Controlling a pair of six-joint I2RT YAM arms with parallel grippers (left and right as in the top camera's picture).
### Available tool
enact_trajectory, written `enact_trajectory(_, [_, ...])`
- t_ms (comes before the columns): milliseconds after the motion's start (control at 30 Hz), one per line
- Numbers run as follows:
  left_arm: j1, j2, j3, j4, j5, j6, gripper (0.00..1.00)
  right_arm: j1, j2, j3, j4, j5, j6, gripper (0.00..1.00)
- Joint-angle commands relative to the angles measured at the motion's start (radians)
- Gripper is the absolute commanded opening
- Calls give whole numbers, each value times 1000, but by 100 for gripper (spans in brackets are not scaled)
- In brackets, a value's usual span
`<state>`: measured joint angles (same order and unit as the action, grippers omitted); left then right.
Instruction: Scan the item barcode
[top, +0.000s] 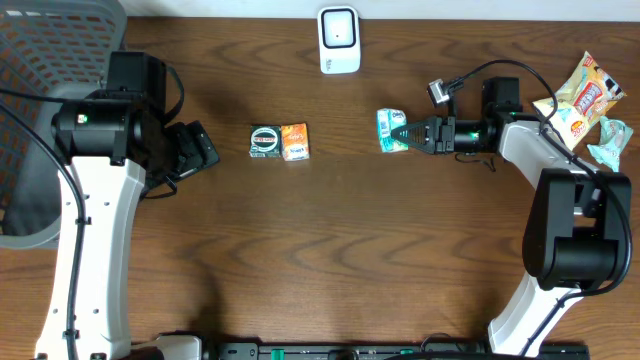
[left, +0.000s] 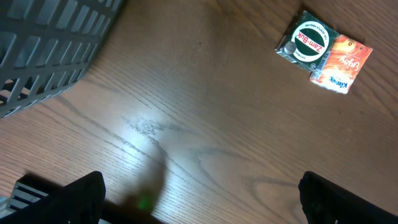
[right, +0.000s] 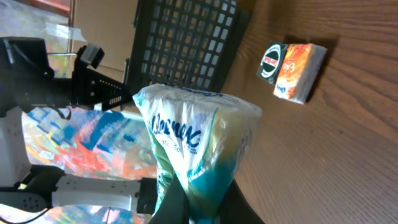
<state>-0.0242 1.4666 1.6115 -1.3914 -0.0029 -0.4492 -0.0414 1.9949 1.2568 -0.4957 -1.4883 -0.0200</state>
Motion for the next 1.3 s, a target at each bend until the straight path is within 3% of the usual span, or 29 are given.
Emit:
enact_trajectory(0, [1, 5, 1, -6, -6, -9, 98, 3, -23, 5, 5, -41, -26, 1])
enact_trajectory(1267, [0, 5, 1, -6, -6, -9, 97, 37, -23, 5, 6, -55, -26, 1])
